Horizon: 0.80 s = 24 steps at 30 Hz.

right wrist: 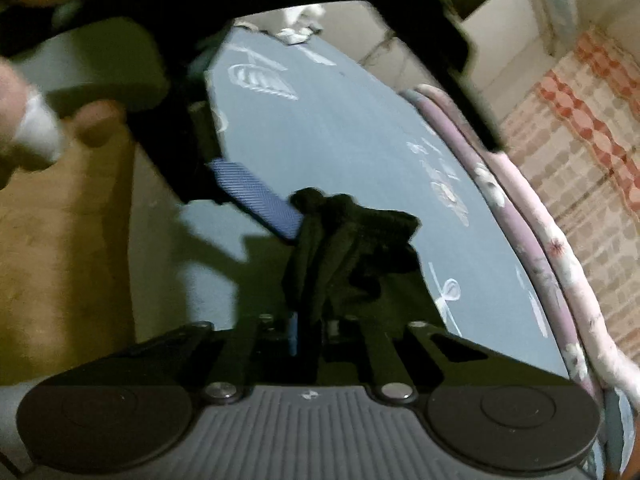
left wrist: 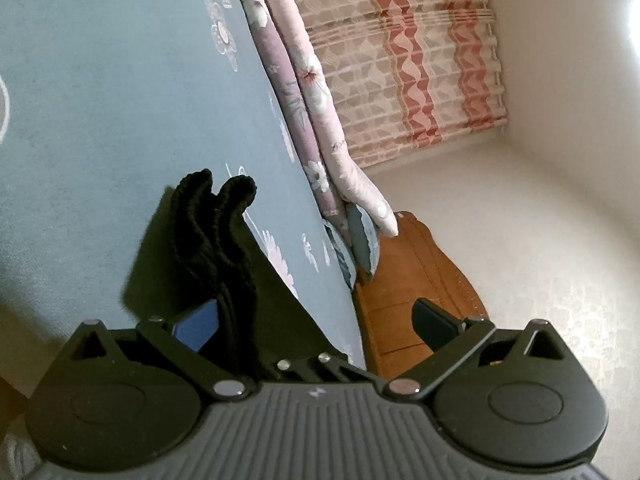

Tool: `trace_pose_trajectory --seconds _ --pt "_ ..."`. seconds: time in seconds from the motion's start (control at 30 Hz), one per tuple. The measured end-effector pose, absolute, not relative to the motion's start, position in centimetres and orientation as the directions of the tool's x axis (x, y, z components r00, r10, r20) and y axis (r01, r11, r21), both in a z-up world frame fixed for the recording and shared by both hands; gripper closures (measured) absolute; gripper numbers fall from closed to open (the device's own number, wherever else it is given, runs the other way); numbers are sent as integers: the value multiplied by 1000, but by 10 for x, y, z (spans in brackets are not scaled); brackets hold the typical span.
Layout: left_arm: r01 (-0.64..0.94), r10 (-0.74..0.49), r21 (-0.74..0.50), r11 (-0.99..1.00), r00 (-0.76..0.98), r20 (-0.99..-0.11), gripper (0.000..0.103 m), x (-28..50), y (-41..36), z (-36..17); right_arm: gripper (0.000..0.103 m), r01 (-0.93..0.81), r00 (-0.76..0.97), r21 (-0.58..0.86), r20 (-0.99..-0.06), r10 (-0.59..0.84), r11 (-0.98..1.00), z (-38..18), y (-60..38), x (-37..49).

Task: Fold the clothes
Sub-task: 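Grasp the sweatpants end with the left tool while the right tool approaches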

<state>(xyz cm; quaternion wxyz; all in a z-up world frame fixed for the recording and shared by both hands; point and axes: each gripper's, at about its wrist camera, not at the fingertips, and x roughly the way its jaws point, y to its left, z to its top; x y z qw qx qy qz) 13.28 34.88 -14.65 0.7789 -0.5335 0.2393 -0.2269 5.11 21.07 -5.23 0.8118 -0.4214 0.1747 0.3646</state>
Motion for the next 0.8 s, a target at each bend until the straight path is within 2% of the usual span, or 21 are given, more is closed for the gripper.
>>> trace_pose_trajectory --seconds 0.3,0.63,0.8 --pt "-2 -578 -928 372 782 -233 2 142 353 -155 93 -736 677 -532 -577 457 418 -41 206 49" --pt "28 -655 -921 389 711 -256 2 183 332 -152 93 -746 665 -505 -571 481 434 -39 202 47" --pt "-16 -630 -907 422 714 -306 2 193 329 -151 92 -756 655 -486 -573 493 439 -38 198 44"
